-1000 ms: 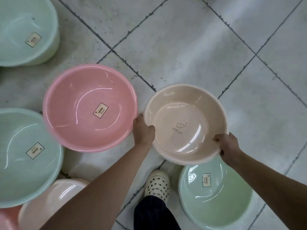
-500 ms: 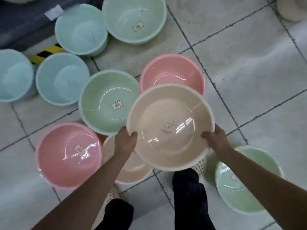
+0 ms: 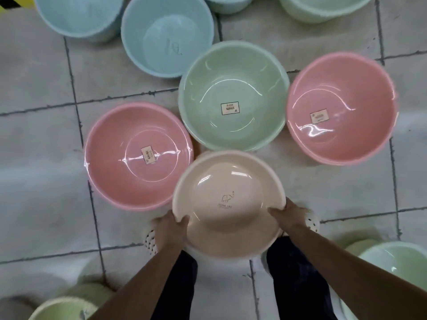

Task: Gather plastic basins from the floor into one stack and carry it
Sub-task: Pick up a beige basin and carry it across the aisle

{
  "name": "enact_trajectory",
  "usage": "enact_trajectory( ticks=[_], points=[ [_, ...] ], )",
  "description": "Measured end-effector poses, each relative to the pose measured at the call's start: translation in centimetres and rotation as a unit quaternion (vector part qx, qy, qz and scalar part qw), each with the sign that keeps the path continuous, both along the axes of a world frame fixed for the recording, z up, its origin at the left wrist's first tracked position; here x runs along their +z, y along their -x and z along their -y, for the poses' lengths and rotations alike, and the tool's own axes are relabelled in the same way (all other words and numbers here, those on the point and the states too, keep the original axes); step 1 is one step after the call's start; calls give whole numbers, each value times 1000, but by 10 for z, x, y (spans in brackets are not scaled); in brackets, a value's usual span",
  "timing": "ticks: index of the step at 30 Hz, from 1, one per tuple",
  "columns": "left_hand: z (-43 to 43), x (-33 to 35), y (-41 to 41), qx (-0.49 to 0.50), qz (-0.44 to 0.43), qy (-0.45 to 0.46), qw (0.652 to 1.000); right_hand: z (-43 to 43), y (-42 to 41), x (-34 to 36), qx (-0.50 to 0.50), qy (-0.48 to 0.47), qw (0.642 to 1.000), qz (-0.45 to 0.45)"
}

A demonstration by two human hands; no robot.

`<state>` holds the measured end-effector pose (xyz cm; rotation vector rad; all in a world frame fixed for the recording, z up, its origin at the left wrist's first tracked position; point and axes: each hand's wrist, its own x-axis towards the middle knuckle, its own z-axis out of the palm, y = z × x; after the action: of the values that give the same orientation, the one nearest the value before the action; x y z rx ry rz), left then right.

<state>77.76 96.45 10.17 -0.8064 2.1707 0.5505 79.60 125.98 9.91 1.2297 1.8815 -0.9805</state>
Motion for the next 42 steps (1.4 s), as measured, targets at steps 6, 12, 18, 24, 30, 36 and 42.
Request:
enact_trajectory(
  ticks=[6,12,18,24,30,36,42],
  points=[
    [3,-52,-8,10,-7,-1,1000,7,-5,-39,40,-29,999,14],
    [4,-85,-11,14,-32,-20,999,14,-16,-76,26,-30,998,53],
    [9,-93,-3,27,2,-80,996,16,-23,-79,-12,-16,997,75],
    [20,-40,16,28,19,-140,990,24,-24,-18,-90,5,992,92],
    [42,65,41,60,-17,-167,984,51,-13,84,-141,-6,988,67],
    [91,198,106,103,-85,-180,975,102,57,215,-152,17,987,-37],
    [127,302,198,45,-120,-158,979,137,145,305,-176,36,977,-117]
  ],
)
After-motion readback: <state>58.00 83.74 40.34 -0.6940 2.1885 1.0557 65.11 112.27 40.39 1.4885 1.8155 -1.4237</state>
